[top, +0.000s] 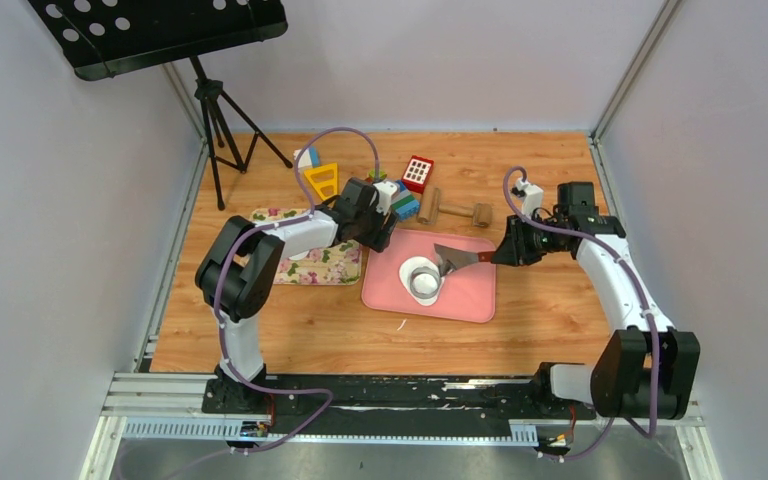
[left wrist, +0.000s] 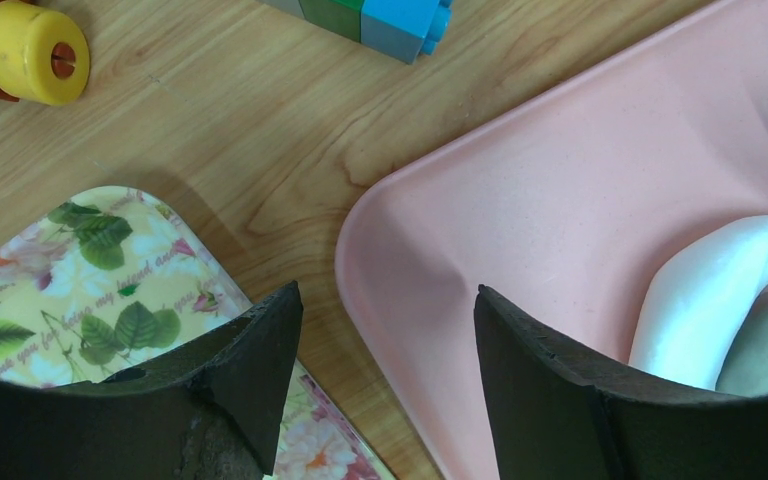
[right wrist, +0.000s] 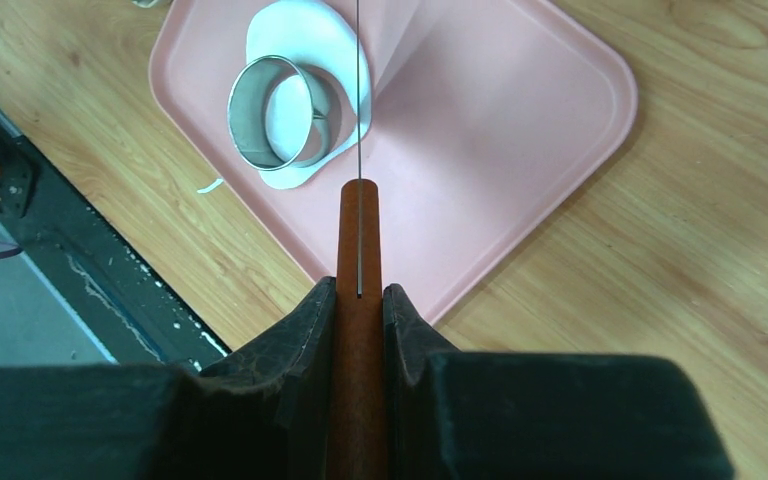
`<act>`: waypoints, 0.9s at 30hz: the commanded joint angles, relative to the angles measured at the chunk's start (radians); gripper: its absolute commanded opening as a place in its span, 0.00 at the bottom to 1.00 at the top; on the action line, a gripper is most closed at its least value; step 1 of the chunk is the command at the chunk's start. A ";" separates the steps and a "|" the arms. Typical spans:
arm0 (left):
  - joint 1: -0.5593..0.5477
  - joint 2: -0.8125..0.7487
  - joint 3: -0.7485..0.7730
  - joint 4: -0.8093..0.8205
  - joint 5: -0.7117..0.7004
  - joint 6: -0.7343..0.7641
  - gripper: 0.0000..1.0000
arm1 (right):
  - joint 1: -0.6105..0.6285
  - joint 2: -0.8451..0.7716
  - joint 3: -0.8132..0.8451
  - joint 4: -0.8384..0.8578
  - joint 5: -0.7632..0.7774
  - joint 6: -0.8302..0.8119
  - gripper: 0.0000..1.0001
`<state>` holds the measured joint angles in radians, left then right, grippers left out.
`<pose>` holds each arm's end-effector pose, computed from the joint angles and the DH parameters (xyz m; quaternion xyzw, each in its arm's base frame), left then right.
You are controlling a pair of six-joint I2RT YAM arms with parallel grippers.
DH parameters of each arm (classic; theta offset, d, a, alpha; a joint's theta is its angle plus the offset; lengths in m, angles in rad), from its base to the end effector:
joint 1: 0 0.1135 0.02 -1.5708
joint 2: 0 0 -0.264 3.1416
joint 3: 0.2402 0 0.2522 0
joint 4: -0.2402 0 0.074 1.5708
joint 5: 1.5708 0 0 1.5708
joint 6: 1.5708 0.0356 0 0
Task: Roll out the dumpling wrappers from the dough
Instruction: Remove the dumpling wrapper from the work surface.
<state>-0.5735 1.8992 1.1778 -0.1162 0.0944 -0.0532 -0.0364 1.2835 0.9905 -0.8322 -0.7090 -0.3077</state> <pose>0.3358 -0.2209 0.1653 0.2562 0.8968 -0.1523 0.3270 0.2413 0.0144 0.2622 -0.1997 0.8959 0.2981 0.2621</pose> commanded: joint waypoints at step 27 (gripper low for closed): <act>-0.003 -0.040 0.026 0.003 0.083 -0.014 0.76 | -0.089 -0.011 0.138 -0.088 -0.092 -0.066 0.00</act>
<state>-0.5743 1.9026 1.1812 -0.1299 0.1501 -0.0586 -0.0517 1.2430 1.1557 -0.9222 -0.7387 -0.3458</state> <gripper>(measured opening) 0.755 0.183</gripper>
